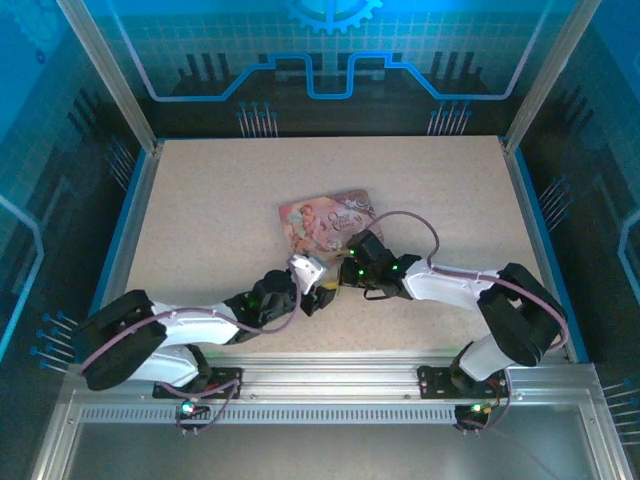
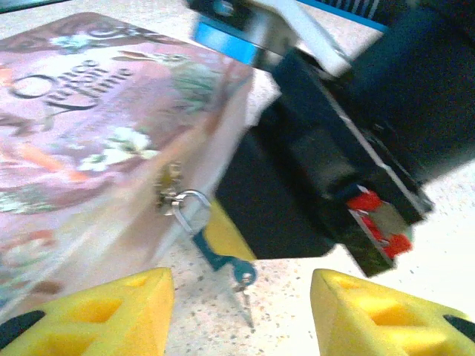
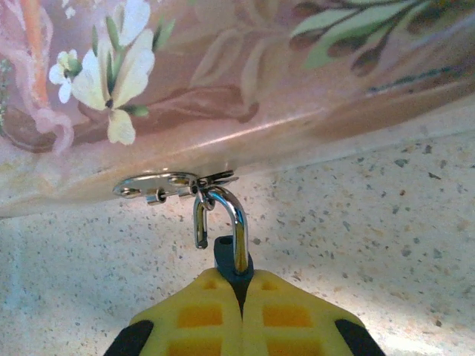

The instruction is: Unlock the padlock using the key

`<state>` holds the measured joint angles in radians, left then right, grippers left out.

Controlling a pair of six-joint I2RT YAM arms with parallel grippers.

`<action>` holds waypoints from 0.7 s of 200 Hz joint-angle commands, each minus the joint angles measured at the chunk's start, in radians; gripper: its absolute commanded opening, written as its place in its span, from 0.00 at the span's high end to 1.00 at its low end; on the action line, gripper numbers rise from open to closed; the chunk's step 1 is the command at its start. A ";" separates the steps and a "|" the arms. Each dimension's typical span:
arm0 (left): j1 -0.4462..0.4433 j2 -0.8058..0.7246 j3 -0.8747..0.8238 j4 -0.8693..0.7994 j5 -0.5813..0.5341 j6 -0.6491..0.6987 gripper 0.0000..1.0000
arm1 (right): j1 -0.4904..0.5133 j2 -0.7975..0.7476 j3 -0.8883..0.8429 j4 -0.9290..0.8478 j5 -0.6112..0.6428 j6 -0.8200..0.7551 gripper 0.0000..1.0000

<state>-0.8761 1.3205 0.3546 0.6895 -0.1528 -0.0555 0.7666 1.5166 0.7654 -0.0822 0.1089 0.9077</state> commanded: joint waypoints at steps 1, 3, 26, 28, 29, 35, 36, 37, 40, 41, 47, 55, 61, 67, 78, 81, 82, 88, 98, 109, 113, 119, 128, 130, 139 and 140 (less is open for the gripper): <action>0.052 -0.083 0.026 -0.141 0.047 -0.071 0.46 | -0.010 -0.018 -0.020 -0.009 0.008 -0.008 1.00; 0.054 -0.089 0.030 -0.152 0.048 -0.071 0.46 | -0.013 -0.018 -0.023 -0.006 0.004 -0.006 1.00; 0.103 -0.156 0.070 -0.271 0.072 -0.088 0.44 | -0.052 -0.017 -0.056 0.031 -0.052 0.008 1.00; 0.106 -0.160 0.075 -0.280 0.075 -0.089 0.44 | -0.054 -0.018 -0.058 0.033 -0.056 0.007 1.00; 0.109 -0.163 0.077 -0.284 0.076 -0.091 0.44 | -0.055 -0.019 -0.060 0.035 -0.058 0.007 1.00; 0.124 -0.177 0.088 -0.312 0.080 -0.096 0.43 | -0.065 -0.022 -0.069 0.042 -0.073 0.005 1.00; 0.126 -0.178 0.091 -0.318 0.080 -0.097 0.43 | -0.067 -0.023 -0.069 0.044 -0.075 0.005 1.00; 0.128 -0.180 0.093 -0.323 0.081 -0.097 0.43 | -0.068 -0.023 -0.071 0.045 -0.077 0.005 1.00; 0.134 -0.187 0.100 -0.338 0.081 -0.099 0.43 | -0.074 -0.026 -0.074 0.049 -0.084 0.005 1.00; 0.137 -0.188 0.103 -0.344 0.081 -0.099 0.42 | -0.075 -0.026 -0.076 0.050 -0.086 0.005 1.00; 0.148 -0.199 0.117 -0.368 0.086 -0.098 0.42 | -0.085 -0.030 -0.087 0.058 -0.099 0.008 1.00; 0.162 -0.210 0.133 -0.397 0.088 -0.092 0.41 | -0.098 -0.040 -0.102 0.070 -0.115 0.018 1.00; 0.169 -0.215 0.143 -0.412 0.086 -0.090 0.41 | -0.107 -0.045 -0.114 0.082 -0.124 0.024 1.00; 0.177 -0.217 0.155 -0.425 0.083 -0.090 0.40 | -0.117 -0.053 -0.127 0.091 -0.136 0.034 1.00; 0.191 -0.219 0.174 -0.443 0.086 -0.091 0.40 | -0.135 -0.068 -0.146 0.104 -0.150 0.047 1.00; 0.194 -0.219 0.180 -0.446 0.087 -0.092 0.40 | -0.140 -0.072 -0.150 0.106 -0.151 0.048 1.00; 0.195 -0.219 0.182 -0.448 0.088 -0.092 0.40 | -0.140 -0.073 -0.151 0.106 -0.152 0.049 1.00; 0.203 -0.214 0.194 -0.455 0.091 -0.092 0.39 | -0.149 -0.083 -0.156 0.104 -0.155 0.051 1.00; 0.218 -0.203 0.217 -0.468 0.102 -0.097 0.38 | -0.165 -0.098 -0.167 0.104 -0.161 0.051 1.00; 0.243 -0.177 0.254 -0.491 0.126 -0.105 0.37 | -0.187 -0.115 -0.178 0.101 -0.172 0.048 1.00; 0.256 -0.166 0.270 -0.501 0.136 -0.109 0.36 | -0.196 -0.120 -0.181 0.099 -0.178 0.046 1.00; 0.272 -0.144 0.295 -0.518 0.153 -0.116 0.35 | -0.210 -0.125 -0.184 0.095 -0.189 0.042 1.00; 0.298 -0.105 0.339 -0.549 0.186 -0.117 0.33 | -0.232 -0.134 -0.183 0.084 -0.207 0.027 1.00; 0.303 -0.097 0.350 -0.555 0.194 -0.118 0.32 | -0.236 -0.136 -0.183 0.080 -0.212 0.024 1.00; 0.327 -0.054 0.397 -0.589 0.222 -0.119 0.31 | -0.256 -0.138 -0.177 0.064 -0.233 0.003 1.00; 0.329 -0.048 0.405 -0.593 0.224 -0.120 0.31 | -0.259 -0.138 -0.176 0.062 -0.235 0.000 1.00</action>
<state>-0.6037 1.1854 0.6395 0.2047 -0.0265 -0.1509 0.5613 1.4059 0.5938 0.0109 -0.0704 0.9405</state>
